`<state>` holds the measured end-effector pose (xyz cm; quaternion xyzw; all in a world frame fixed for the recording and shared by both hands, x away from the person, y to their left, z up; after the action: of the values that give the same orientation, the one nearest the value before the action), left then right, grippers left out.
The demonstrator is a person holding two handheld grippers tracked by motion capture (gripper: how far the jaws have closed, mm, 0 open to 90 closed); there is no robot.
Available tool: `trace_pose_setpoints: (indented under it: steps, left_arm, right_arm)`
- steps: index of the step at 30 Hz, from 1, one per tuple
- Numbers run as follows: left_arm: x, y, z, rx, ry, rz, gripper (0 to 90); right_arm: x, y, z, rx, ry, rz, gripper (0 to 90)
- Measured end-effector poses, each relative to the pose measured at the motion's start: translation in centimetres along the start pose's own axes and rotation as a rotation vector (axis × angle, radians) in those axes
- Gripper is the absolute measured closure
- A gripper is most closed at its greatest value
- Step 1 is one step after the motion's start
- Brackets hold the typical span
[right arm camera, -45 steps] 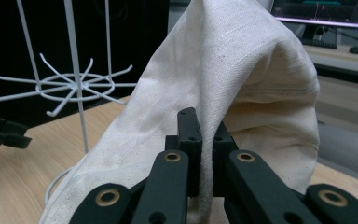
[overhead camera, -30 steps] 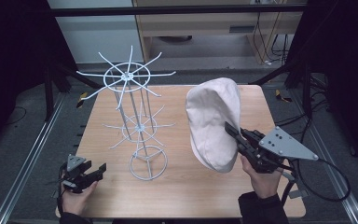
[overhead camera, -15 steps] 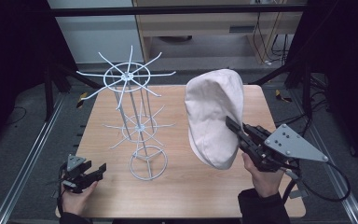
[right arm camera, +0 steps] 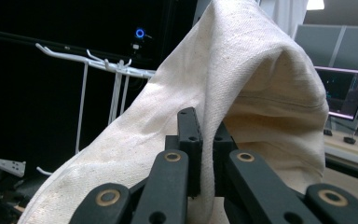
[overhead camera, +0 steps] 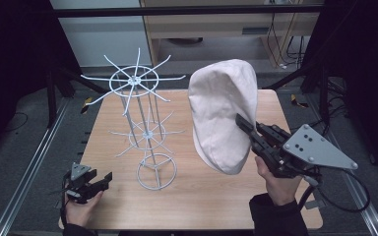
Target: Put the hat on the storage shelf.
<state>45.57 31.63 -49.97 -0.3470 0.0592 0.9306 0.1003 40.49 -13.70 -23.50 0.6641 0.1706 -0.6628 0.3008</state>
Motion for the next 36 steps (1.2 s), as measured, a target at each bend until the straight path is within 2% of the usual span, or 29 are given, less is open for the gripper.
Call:
trace_pose_setpoints:
  steps: [10,19,25,36]
  left_arm:
    - [0.0,0.0,0.0,0.000,-0.001,0.000,37.1]
    - [0.0,0.0,0.0,-0.001,-0.001,0.000,37.1]
    - [0.0,0.0,0.0,-0.001,0.002,0.002,37.1]
    - [0.0,0.0,0.0,-0.002,0.000,0.001,37.1]
  right_arm:
    - [-2.3,-1.1,-0.1,-0.023,0.048,0.030,88.5]
    - [-3.6,-2.2,-0.1,-0.054,0.080,0.046,88.5]
    - [-4.1,-3.4,-1.0,-0.088,0.070,0.067,88.5]
    - [-4.2,-4.8,-2.3,-0.147,0.063,0.072,88.5]
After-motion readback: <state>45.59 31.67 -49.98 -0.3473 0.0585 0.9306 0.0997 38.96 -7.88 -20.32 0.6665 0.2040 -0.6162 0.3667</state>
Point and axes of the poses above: each handheld gripper's, and its own axes: z roughly backward along the jaws, x roughly out of its underside, y roughly to its right, the point moved 5 cm from there along -z, roughly forward along the jaws, and after that the axes turned 11 degrees about -y, right-handed, at the moved point
